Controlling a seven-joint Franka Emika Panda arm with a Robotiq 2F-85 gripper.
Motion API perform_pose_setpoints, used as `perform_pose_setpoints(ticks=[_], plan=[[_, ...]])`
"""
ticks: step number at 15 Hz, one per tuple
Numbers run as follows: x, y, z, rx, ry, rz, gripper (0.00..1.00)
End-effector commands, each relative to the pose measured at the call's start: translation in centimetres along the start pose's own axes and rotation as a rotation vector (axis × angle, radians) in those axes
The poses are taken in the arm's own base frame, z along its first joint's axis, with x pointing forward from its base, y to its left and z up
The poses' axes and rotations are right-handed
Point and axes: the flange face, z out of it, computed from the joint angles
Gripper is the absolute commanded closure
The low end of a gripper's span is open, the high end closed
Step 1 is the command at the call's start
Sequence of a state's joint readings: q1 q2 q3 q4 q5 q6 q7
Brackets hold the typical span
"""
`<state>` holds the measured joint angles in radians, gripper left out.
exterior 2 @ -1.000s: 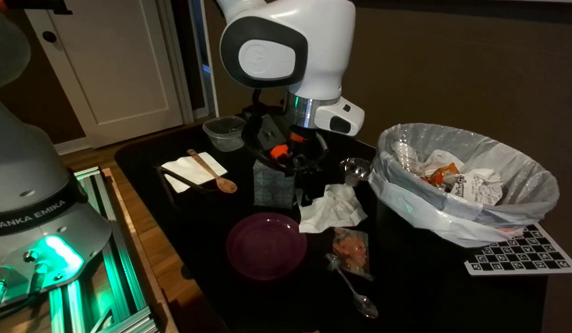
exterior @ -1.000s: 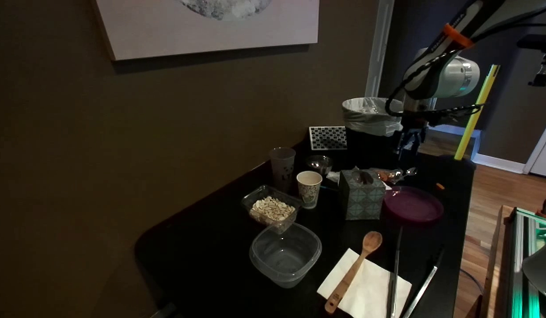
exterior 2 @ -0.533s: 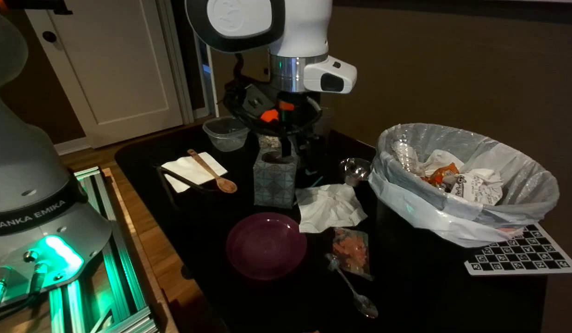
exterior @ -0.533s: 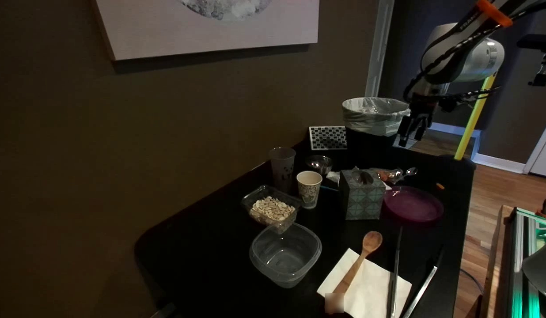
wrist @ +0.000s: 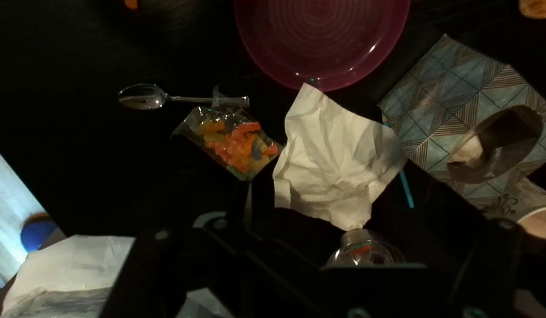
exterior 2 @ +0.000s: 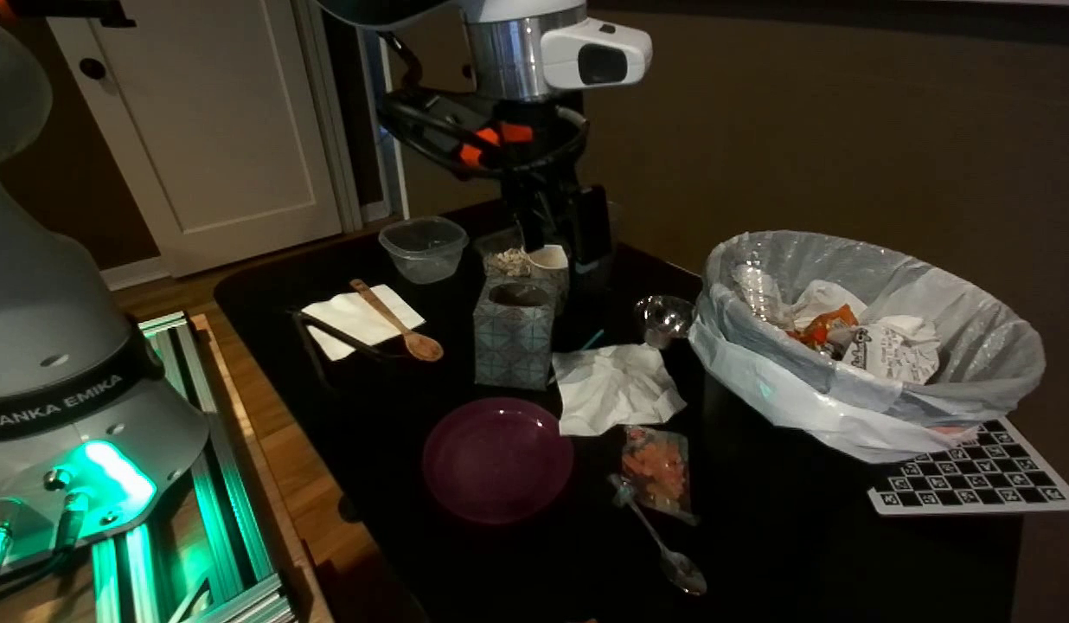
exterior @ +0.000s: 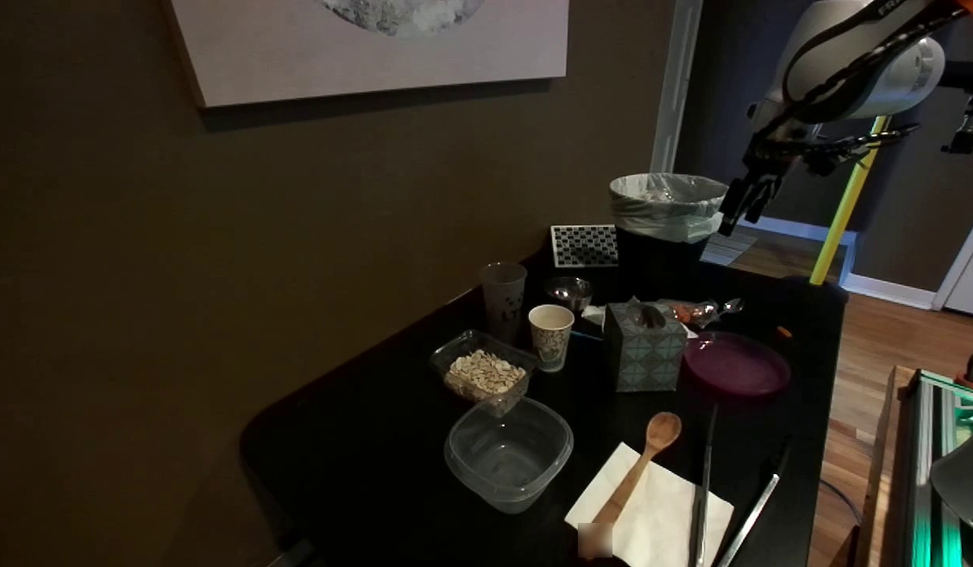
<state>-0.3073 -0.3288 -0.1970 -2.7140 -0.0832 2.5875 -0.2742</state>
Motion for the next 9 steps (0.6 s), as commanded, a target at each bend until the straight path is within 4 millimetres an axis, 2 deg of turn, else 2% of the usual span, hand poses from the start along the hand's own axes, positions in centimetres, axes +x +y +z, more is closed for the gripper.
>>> perform_pose_setpoints(ticks=[1,2,3,5,9], plan=[[-1.5,-0.6,-2.2,-0.008,0.032,0.006,0.0],[-1.7,-0.6,-2.5,-0.007,0.041,0.01,0.0],[-0.4,-0.2,-1.7,-0.005,0.039,-0.001,0.0],[-0.6,-0.3,-2.4,-0.005,0.056,0.002,0.0],[-0.9,-0.4,-2.5,-0.004,0.06,0.004,0.0]])
